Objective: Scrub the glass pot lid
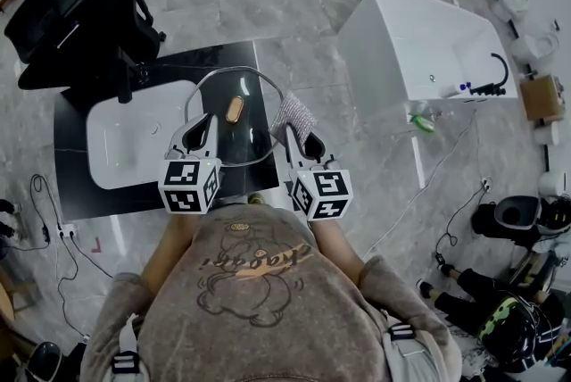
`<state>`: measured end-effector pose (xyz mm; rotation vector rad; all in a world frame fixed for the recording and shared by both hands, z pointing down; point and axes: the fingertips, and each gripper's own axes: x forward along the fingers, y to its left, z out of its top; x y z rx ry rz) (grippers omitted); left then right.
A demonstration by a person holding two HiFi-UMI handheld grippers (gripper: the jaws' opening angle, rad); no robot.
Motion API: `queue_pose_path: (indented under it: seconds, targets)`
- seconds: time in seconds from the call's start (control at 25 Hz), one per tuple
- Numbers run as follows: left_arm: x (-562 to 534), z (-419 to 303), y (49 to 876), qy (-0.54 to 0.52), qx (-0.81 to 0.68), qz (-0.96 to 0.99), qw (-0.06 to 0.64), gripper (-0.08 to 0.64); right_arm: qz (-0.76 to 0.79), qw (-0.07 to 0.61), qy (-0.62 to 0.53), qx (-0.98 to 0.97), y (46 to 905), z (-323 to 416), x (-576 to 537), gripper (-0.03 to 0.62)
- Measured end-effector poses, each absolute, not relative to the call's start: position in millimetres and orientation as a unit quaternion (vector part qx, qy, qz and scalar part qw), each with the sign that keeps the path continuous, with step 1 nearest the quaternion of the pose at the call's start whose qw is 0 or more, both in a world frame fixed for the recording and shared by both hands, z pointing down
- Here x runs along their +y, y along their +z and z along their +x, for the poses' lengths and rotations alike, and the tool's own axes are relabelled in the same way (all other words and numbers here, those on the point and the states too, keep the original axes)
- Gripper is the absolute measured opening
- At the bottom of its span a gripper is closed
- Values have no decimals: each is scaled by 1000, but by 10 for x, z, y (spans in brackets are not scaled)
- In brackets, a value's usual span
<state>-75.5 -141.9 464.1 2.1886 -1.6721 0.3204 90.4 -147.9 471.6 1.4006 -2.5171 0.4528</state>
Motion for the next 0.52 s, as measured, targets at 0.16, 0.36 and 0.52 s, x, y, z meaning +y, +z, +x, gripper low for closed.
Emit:
queue_pose_path:
  seconds: [0.16,0.36,0.52]
  targets:
    - [-1415,-772,4673,116,-594,774,185,18,475,115,149,-859,4716,884,-1487,84]
    - [-1431,-783,4673,119,-593,775,185,18,474,119,145,-860,4712,864,-1489,84]
    - [-1432,-774,4684,121,-591,775,185,18,473,121,141,-862,4712,848,-1486,84]
